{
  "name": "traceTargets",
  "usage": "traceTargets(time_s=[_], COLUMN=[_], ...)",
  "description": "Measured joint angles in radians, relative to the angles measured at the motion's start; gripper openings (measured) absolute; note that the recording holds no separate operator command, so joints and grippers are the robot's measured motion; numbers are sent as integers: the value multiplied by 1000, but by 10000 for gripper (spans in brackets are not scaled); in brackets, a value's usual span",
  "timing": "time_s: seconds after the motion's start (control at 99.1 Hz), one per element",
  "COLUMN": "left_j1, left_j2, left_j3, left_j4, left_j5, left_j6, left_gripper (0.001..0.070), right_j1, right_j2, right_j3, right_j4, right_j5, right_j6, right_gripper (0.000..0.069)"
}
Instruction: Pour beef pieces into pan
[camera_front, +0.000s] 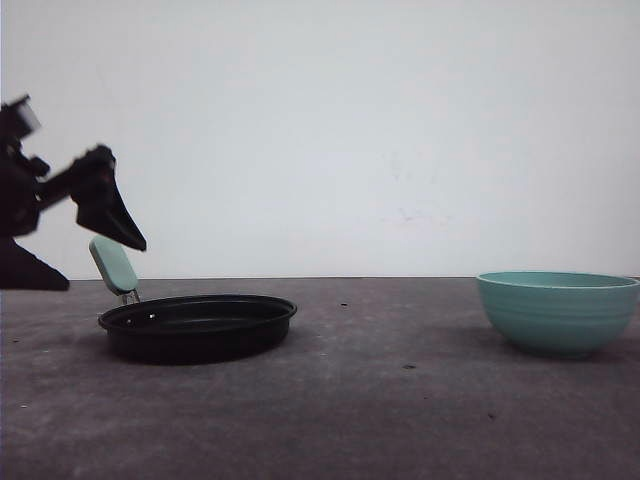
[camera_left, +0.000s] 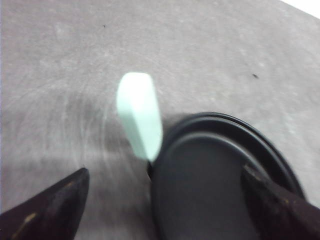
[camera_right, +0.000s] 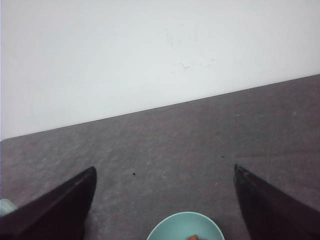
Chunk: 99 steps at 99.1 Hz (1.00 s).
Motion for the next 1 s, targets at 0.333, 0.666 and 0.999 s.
traceTargets(time_s=[0.333, 0.666, 0.999], left_j1=[0, 0, 0], left_j2=[185, 236, 100], left_j3=[136, 164, 161], left_j4=[48, 20, -12], left_j5=[2, 27, 49], left_j6=[0, 3, 18], left_gripper=[563, 116, 60], right_j1=[0, 0, 0], right_j2=[0, 2, 64], right_j3=[0, 0, 0], right_j4=[-1, -9, -49], right_j5=[4, 29, 29], right_j6=[-29, -32, -27], right_gripper=[545, 545, 533])
